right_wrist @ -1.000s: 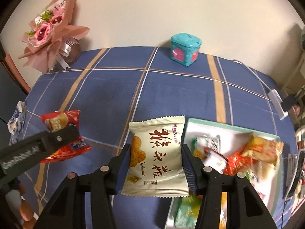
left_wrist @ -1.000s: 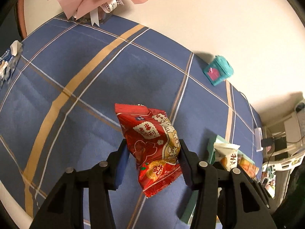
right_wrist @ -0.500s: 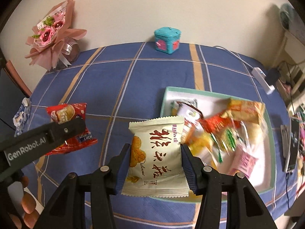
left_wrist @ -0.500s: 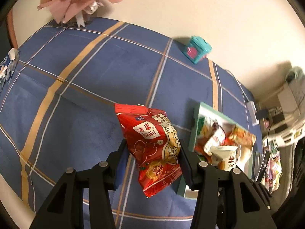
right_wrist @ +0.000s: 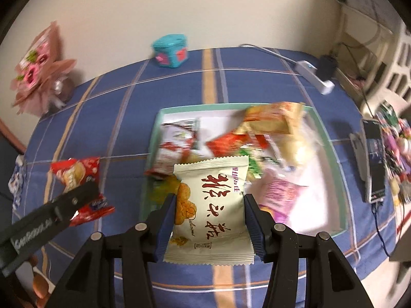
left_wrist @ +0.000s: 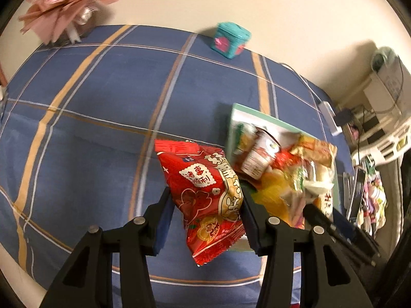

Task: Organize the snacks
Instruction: 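Carry both held packs over the tray, then lower both packs into the tray and open both tools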

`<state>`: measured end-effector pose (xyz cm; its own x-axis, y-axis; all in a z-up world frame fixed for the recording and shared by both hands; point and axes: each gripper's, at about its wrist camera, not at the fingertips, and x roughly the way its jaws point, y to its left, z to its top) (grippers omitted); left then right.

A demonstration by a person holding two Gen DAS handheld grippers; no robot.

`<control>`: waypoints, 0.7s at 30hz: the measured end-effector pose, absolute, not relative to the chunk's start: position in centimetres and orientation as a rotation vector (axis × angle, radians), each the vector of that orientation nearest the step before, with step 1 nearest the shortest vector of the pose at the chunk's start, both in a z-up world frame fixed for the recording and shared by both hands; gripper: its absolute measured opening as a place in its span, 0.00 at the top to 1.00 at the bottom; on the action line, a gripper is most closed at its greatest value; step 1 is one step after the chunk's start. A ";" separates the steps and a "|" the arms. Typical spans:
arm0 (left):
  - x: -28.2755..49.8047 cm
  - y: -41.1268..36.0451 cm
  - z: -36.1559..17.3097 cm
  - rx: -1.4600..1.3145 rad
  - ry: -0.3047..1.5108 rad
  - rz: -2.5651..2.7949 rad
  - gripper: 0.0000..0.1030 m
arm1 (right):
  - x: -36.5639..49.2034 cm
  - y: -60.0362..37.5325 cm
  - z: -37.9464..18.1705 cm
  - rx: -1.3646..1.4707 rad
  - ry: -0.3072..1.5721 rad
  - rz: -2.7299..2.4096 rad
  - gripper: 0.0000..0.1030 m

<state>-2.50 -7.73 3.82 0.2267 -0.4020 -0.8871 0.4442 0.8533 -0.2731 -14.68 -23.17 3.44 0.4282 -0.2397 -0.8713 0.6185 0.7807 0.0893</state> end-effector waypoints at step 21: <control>-5.9 -13.6 -0.1 0.216 1.269 -0.682 0.50 | -17.7 -29.9 0.8 0.589 1.008 -0.646 0.47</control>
